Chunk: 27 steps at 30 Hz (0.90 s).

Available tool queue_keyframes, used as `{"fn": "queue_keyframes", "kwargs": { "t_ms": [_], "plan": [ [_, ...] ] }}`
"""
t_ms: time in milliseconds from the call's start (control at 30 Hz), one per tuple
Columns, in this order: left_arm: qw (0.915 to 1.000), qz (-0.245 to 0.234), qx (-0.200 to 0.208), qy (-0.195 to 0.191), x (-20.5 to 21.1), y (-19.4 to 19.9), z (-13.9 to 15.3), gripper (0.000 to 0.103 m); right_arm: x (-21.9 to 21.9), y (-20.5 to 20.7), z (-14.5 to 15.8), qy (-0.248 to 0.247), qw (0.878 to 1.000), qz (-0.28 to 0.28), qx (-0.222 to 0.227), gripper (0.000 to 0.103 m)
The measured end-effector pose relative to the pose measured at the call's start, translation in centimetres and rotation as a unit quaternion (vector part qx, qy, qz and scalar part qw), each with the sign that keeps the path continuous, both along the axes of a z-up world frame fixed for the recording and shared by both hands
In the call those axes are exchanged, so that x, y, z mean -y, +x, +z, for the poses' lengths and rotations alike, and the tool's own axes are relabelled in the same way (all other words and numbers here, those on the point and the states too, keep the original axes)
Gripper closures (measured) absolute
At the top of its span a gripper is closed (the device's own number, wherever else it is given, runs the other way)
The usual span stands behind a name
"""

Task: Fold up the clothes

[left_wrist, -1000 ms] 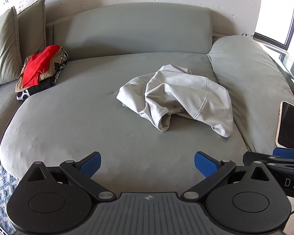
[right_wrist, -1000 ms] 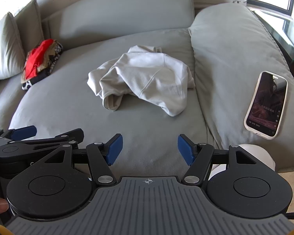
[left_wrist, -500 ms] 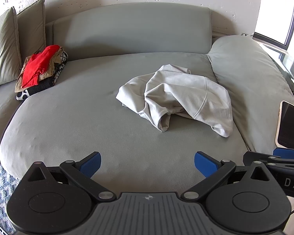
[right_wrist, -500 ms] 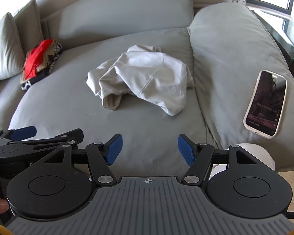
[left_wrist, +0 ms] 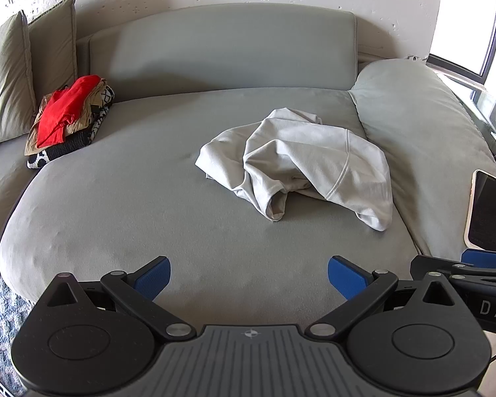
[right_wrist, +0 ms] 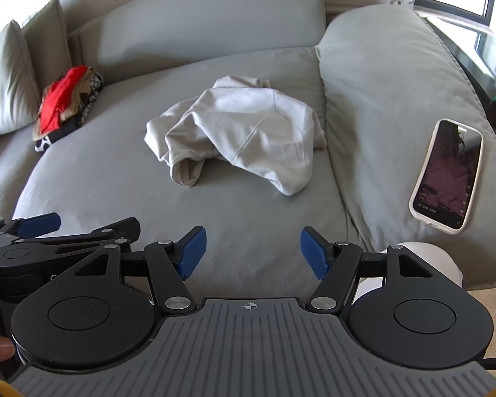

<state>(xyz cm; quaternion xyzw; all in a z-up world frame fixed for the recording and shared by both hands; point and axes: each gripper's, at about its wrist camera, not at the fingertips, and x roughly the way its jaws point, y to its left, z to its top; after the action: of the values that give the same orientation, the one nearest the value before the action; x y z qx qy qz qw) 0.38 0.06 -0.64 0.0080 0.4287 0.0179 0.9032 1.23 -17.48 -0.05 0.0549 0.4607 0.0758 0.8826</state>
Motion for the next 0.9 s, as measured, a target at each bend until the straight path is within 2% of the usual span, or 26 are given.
{"fn": "queue_keyframes", "kwargs": {
  "t_ms": [400,533,667,800,900],
  "plan": [
    [0.9997,0.014,-0.014,-0.015,-0.7,0.7,-1.4,0.001,0.2,0.5,-1.1,-0.003,1.0,-0.004,-0.009,0.031],
    [0.9992,0.033,-0.019,-0.013,-2.1,1.1,-2.4,0.001,-0.1,1.4,-1.8,-0.005,1.0,0.003,0.011,0.026],
    [0.9983,0.053,-0.023,-0.008,-3.4,1.7,-3.5,0.002,-1.2,3.1,-3.5,-0.04,0.997,0.036,0.056,0.025],
    [0.9971,0.068,-0.028,-0.017,-4.7,2.6,-4.6,0.007,-2.3,5.6,-6.0,-0.08,0.992,0.069,0.074,0.025],
    [0.9968,0.075,-0.003,-0.027,-5.4,2.9,-5.0,0.007,-3.1,7.2,-7.5,-0.106,0.986,0.093,0.086,0.026]
  ]
}}
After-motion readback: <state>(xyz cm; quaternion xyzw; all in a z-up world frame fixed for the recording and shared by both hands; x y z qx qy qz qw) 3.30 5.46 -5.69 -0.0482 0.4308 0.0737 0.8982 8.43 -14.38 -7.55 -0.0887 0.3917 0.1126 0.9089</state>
